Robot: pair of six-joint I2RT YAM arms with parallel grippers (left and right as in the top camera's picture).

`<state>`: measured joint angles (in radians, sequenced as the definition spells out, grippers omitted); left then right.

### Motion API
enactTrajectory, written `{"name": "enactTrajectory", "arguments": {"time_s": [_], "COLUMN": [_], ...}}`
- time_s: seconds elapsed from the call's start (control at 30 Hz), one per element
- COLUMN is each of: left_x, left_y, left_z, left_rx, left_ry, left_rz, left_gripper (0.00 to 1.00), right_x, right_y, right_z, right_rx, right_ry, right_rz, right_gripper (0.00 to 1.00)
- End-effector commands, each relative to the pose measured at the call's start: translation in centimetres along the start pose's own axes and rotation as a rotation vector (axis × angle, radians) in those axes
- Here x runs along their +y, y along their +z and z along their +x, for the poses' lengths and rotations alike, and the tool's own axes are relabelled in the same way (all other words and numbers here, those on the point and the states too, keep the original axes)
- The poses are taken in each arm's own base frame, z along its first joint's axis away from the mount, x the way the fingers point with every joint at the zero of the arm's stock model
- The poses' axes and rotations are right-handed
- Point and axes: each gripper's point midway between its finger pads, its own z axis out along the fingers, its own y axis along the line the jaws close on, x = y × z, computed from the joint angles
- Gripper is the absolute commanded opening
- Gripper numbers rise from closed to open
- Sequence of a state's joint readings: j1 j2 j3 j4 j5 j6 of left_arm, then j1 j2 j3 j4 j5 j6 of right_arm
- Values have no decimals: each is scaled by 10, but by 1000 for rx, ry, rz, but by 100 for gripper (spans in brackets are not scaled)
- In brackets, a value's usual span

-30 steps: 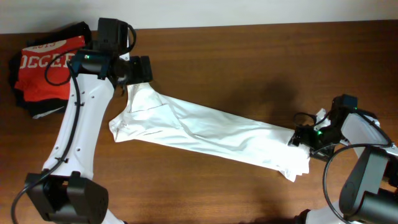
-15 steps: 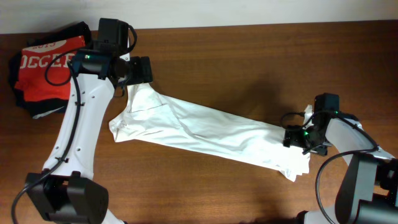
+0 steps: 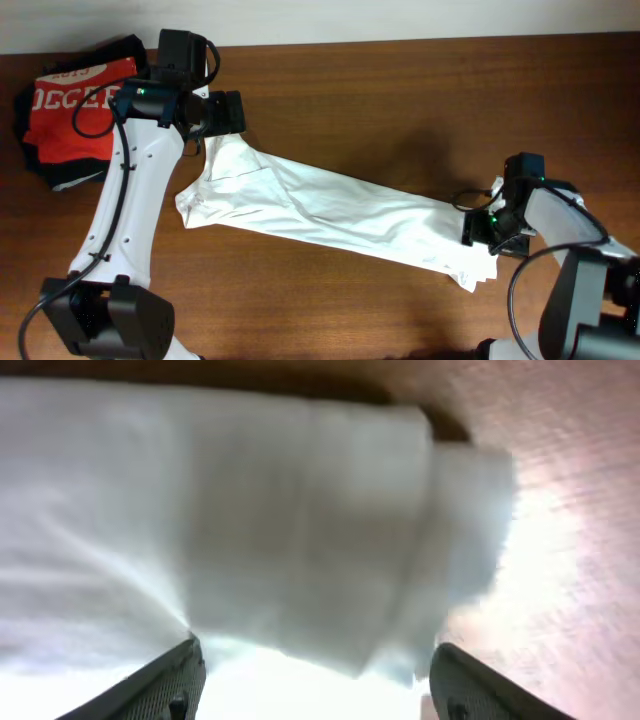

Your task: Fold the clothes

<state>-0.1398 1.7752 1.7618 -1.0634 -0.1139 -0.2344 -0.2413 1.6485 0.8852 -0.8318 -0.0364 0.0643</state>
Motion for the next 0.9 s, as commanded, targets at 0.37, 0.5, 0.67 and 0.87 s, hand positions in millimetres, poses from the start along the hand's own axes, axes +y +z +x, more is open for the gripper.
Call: {"name": "enactTrajectory", "arguments": {"time_s": [0.37,0.5,0.67,0.87], "left_x": [4,4,4,4], "left_y": [1,1,1,1], "left_z": [0,0,0,0], "left_rx": [0,0,0,0], "left_ry": [2,2,2,2], "left_rz": [-16,-16,-16,-16], "left_gripper": [99,99,99,99], "right_x": [-17,-18,-18,-5], "right_y": [14,29,29,20], "right_z": [6,5,6,-3], "right_rx": [-50,-37,-32,-42], "right_ry": [106,165,165,142], "right_rz": [10,10,10,-62], "right_gripper": [29,34,55,69]}}
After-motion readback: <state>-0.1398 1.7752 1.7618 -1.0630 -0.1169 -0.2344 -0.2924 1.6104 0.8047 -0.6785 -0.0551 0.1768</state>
